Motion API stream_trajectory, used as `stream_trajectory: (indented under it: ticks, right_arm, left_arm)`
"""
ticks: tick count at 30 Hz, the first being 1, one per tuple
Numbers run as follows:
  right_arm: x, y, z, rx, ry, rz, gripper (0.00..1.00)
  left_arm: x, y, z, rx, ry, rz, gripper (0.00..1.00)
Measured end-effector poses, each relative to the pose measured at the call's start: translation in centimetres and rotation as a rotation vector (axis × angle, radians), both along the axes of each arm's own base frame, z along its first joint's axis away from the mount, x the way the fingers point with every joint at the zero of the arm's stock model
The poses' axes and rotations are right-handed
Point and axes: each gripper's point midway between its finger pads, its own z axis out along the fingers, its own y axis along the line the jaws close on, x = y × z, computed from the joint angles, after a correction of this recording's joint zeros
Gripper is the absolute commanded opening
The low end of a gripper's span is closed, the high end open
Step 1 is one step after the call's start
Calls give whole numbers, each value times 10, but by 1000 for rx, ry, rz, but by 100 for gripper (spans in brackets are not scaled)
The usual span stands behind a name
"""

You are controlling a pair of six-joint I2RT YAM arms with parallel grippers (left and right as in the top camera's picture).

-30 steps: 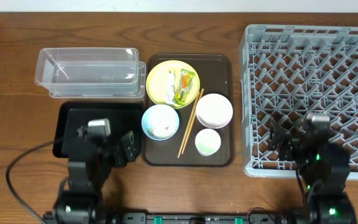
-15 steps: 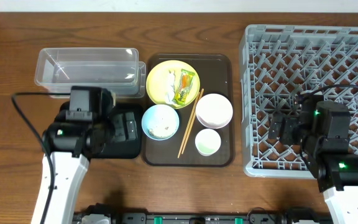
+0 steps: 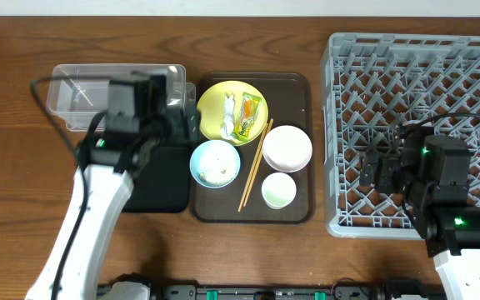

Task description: Sort waste into correct bins and load items into the dishwasher rack

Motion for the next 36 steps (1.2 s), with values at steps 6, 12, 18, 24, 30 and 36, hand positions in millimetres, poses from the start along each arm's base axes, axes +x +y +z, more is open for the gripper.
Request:
stream_trajectory:
  ticks: [6,12,18,24,30,36]
  right_arm:
    - [0,0,0,0,0,0,99]
    - [0,0,0,0,0,0,99]
    - [0,0,0,0,0,0,99]
    - [0,0,0,0,0,0,99]
    - [0,0,0,0,0,0,99]
    - [0,0,0,0,0,0,99]
  left_arm:
    - [53,-30,2,39,-111,-65,91]
    - [77,-58,-39,60,-98,-124,85]
    - [80,-71,-109,94,40,-157,80]
    - [79,-72,-157,114,129,-163,74]
    - [75,-73,-178,124,174,-170,62]
    - [71,-83,-181,124,181,-189,29]
